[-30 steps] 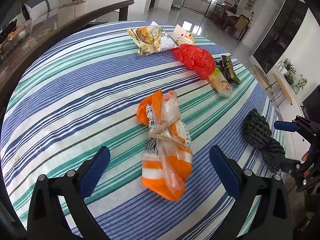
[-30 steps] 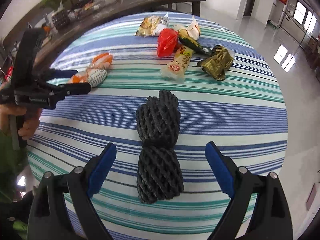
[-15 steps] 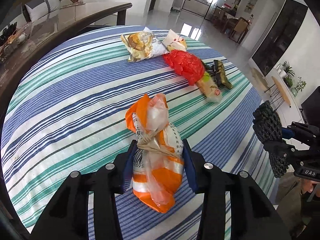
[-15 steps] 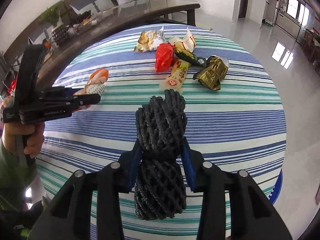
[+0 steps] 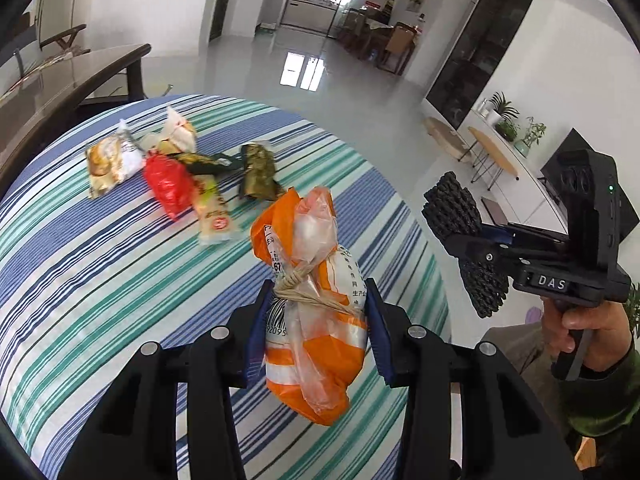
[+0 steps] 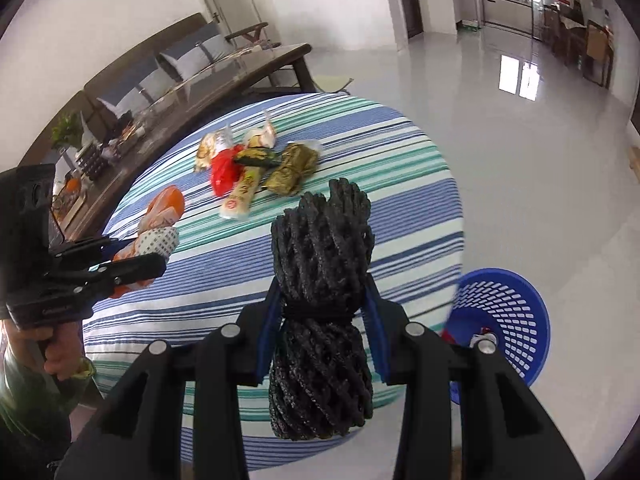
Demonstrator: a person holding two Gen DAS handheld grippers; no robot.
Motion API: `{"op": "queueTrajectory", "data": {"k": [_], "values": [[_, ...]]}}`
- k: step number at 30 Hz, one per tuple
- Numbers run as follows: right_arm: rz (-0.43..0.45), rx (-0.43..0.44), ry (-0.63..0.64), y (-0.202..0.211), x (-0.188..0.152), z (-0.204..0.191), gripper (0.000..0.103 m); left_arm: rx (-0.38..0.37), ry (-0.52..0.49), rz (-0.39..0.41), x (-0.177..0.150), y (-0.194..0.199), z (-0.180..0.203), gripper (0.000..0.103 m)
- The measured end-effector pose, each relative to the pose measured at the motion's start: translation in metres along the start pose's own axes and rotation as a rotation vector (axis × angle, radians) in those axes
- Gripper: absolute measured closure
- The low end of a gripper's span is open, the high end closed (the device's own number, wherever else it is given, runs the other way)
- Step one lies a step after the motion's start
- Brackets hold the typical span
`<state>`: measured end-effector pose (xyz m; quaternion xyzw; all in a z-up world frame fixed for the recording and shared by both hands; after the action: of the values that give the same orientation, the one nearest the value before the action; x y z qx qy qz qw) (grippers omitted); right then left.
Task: Collect trash
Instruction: 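Carry both items over the blue wastebasket and open both tools to drop them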
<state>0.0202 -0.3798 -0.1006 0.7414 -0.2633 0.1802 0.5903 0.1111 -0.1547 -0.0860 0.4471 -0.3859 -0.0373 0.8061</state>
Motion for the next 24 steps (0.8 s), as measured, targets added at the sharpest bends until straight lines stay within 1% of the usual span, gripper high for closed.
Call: {"op": "queueTrajectory", "data": {"k": [6,9,11,13,17,20,24], "values": [[0.032,-0.111,-0.13,0.012,-0.004,0.081,0.066,-0.076,-0.046,-0.047,0.016,-0.042,0.057,0.06],[0.024,-0.159,-0.181,0.011,-0.01,0.118,0.066,-0.117,-0.079,-0.075,0.027,-0.069,0.089,0.059],[0.003,-0.179,-0.211,0.005,-0.015,0.142,0.065,-0.145,-0.098,-0.105,0.033,-0.093,0.111,0.059],[-0.009,-0.198,-0.233,-0.001,-0.018,0.162,0.065,-0.158,-0.121,-0.132,0.037,-0.115,0.13,0.059],[-0.017,-0.211,-0.274,-0.011,-0.021,0.195,0.065,-0.173,-0.143,-0.18,0.044,-0.161,0.16,0.059],[-0.02,-0.208,-0.317,-0.02,-0.023,0.221,0.065,-0.173,-0.144,-0.2,0.052,-0.192,0.171,0.059],[-0.029,-0.166,-0.395,-0.033,-0.028,0.249,0.065,-0.166,-0.137,-0.223,0.061,-0.226,0.182,0.058]]}}
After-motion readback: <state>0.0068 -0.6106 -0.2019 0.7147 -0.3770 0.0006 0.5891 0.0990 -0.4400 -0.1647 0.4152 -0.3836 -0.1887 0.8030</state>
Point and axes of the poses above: each gripper's, at about its wrist camera, not at the fingertips, and y roughly against the way its jaws point, z to its right, x to its top, the point moved 2 cm from there along -y, roughly the way its jaws point, and after that the axes turned 1 degree about -x, right-handed, at the moved point
